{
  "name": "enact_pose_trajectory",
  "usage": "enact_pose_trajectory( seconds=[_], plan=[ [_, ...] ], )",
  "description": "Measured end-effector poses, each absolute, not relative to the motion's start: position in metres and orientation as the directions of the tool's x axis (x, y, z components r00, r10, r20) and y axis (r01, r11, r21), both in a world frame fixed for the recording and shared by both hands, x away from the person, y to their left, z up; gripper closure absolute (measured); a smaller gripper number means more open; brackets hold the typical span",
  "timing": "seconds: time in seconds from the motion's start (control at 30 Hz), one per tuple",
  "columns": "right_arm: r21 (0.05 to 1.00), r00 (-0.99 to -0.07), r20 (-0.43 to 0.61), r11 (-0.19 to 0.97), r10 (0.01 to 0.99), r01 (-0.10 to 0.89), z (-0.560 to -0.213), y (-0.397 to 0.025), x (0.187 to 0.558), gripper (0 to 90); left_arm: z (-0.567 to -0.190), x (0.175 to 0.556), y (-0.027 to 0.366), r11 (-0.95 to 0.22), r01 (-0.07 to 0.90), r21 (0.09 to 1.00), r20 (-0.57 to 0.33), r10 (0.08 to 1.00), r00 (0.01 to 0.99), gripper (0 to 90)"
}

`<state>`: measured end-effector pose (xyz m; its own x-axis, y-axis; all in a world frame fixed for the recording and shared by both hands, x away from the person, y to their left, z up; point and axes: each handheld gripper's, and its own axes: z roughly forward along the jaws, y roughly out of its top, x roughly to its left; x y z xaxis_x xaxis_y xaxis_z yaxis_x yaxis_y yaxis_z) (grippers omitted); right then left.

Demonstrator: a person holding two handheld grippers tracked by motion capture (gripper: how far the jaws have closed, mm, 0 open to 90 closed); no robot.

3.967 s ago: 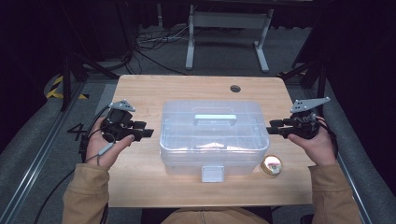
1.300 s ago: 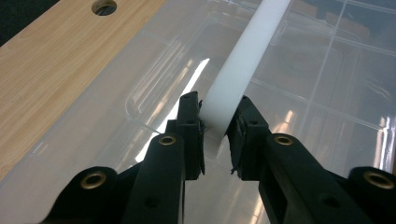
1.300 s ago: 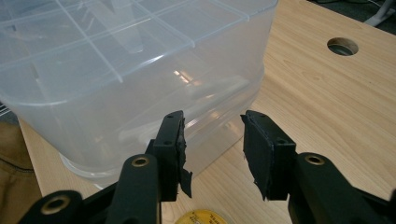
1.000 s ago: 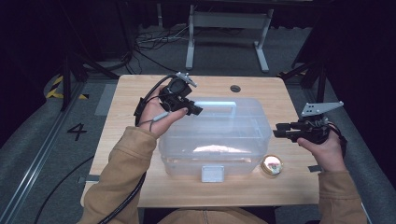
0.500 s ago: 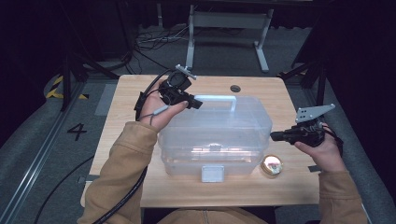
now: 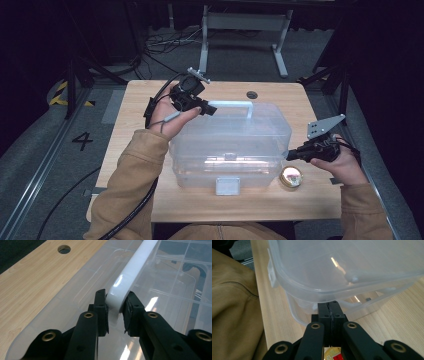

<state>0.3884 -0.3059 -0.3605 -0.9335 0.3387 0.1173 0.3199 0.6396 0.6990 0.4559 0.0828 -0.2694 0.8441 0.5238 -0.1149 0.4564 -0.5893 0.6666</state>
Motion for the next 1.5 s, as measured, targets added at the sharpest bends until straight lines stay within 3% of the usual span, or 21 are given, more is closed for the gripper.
enact_pose_trajectory(
  seconds=[0.67, 0.8, 1.0, 1.5],
  plan=[
    [0.715, -0.936, 0.12, 0.625, 0.331, 0.313, -0.359, -0.308, 0.387, 90.0, -0.267, 0.451, 0.083, -0.59, 0.448, 0.672, -0.089, 0.536, 0.84, 74.0],
    [0.733, -0.935, 0.121, 0.605, 0.334, 0.312, -0.357, -0.309, 0.387, 90.0, -0.261, 0.446, 0.088, -0.596, 0.445, 0.669, -0.073, 0.544, 0.836, 64.3],
    [0.744, -0.933, 0.12, 0.592, 0.338, 0.31, -0.355, -0.309, 0.387, 90.0, -0.251, 0.439, 0.102, -0.554, 0.435, 0.71, -0.063, 0.566, 0.822, 59.2],
    [0.814, -0.922, 0.092, 0.505, 0.376, 0.287, -0.341, -0.315, 0.391, 90.0, -0.228, 0.407, 0.134, -0.503, 0.41, 0.761, -0.046, 0.589, 0.807, 60.8]
  ],
)
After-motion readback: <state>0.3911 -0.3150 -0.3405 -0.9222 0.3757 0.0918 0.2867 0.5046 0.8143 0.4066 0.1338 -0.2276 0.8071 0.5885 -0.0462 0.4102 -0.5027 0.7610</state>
